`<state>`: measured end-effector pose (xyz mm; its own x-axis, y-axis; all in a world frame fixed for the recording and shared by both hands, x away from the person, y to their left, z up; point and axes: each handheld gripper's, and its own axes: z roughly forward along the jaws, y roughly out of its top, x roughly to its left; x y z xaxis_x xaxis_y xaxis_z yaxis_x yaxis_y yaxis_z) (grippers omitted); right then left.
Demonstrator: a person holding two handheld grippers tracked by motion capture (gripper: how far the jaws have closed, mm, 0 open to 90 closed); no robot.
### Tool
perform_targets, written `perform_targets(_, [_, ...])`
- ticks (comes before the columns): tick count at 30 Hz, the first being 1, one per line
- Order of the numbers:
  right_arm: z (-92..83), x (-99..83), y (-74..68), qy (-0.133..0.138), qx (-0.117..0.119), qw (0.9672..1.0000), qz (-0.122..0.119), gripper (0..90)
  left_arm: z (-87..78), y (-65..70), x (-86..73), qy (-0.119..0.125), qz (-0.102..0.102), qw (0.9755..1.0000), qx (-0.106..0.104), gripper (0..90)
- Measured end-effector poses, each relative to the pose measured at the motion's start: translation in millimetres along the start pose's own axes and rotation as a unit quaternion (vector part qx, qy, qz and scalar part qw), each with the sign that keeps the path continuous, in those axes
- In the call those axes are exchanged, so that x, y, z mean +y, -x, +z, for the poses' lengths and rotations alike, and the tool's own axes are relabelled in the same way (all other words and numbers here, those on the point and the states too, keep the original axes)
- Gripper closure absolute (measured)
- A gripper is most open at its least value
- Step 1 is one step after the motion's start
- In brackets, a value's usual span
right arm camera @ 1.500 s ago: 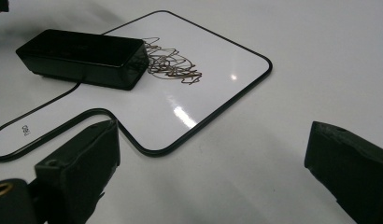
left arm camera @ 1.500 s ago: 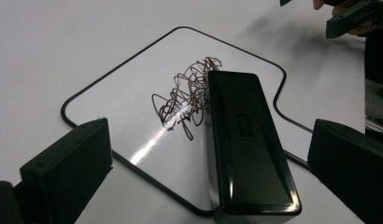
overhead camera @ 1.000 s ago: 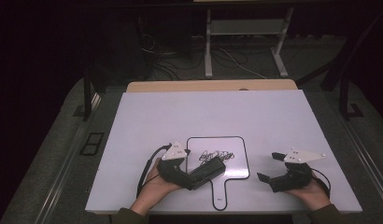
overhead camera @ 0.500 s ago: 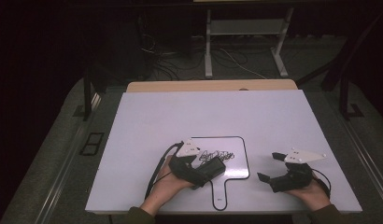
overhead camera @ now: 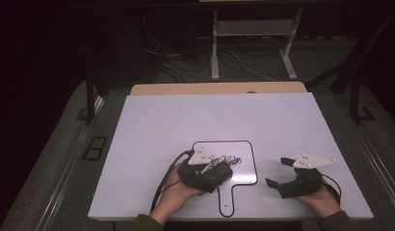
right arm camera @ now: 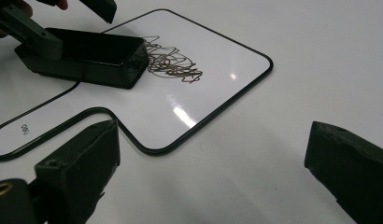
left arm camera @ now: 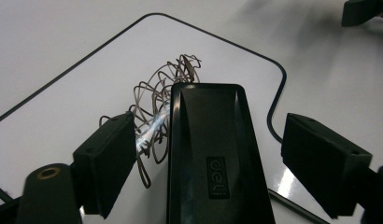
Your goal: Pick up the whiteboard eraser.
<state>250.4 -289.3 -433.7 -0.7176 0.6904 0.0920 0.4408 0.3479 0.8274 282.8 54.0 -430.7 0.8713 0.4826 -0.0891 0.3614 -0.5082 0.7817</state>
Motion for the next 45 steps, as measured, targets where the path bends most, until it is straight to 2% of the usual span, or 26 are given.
perform_targets(3, [0.0,-0.1,0.1,0.0,0.0,1.0,0.0,2.4,2.0,1.9,-1.3,-0.005,-0.002,1.0,-0.001,19.5])
perform_targets(6, [-0.1,-0.2,0.2,0.0,0.0,1.0,-0.001,2.4,3.8,4.7,-2.5,-0.017,0.013,0.9998,0.004,21.1])
perform_targets(8, [-0.3,-0.2,0.2,0.001,0.0,1.0,0.0,2.3,4.6,5.6,-3.0,-0.013,0.011,0.9998,0.004,22.3])
perform_targets(18, [-0.6,-0.3,0.5,0.002,-0.001,1.0,0.0,2.4,7.3,7.8,-7.4,-0.032,0.022,0.9992,0.011,27.5])
perform_targets(21, [-0.7,-0.3,0.4,0.002,-0.001,1.0,0.001,2.4,8.5,9.8,-7.8,-0.04,0.034,0.9985,0.015,28.4])
perform_targets(25, [-1.2,-0.3,0.6,0.002,-0.003,1.0,0.002,2.4,9.1,10.6,-8.3,-0.043,0.038,0.9981,0.021,31.0])
perform_targets(45, [-1.0,-0.3,0.9,0.003,-0.003,1.0,0.002,2.4,11.6,9.9,-10.3,-0.049,0.035,0.9979,0.025,37.3])
